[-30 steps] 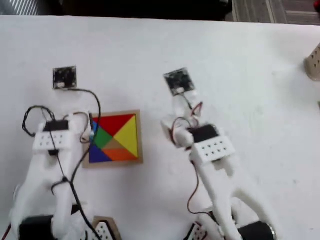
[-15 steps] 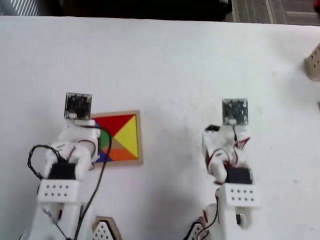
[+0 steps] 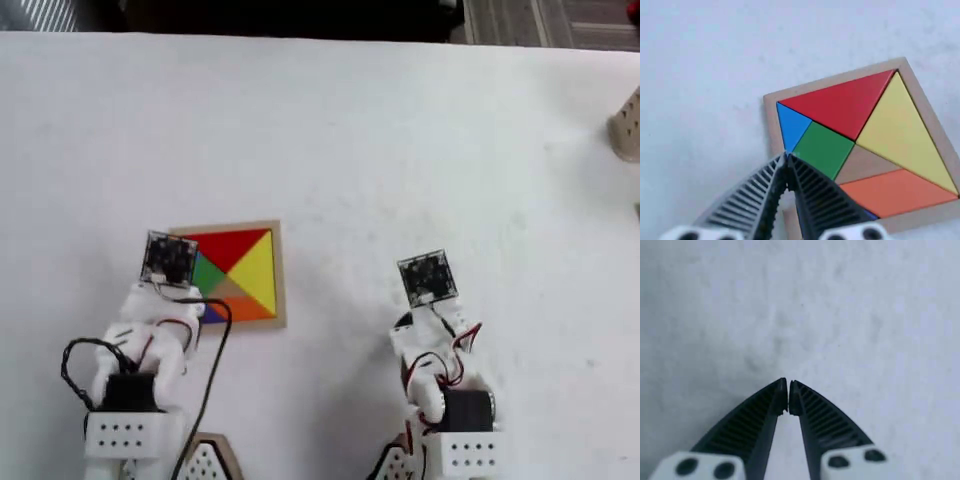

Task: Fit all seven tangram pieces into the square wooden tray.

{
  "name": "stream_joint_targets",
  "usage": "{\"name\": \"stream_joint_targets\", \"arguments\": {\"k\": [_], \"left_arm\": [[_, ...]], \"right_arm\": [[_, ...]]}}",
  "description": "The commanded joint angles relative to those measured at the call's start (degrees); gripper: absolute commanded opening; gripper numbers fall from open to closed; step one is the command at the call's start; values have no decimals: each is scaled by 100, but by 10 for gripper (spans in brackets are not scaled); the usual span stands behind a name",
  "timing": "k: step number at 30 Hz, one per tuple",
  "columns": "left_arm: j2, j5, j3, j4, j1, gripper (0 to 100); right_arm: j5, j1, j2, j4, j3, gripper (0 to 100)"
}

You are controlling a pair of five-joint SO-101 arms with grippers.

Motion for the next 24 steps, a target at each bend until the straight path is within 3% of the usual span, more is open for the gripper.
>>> {"name": "stream_joint_targets", "arguments": {"k": [1,4,12,24], "left_arm": [[-927,-97,18,756,-66,24],[-1358,-97,0,1723,-57,25],[-1297,-79,0,2681,-57,24],[-1297,-70,0,2664,-57,24]], "right_arm": [[44,163,-40,479,44,19],[35,251,-31,470,44,18],[62,224,-31,470,44,18],[62,224,-31,470,44,18]]}}
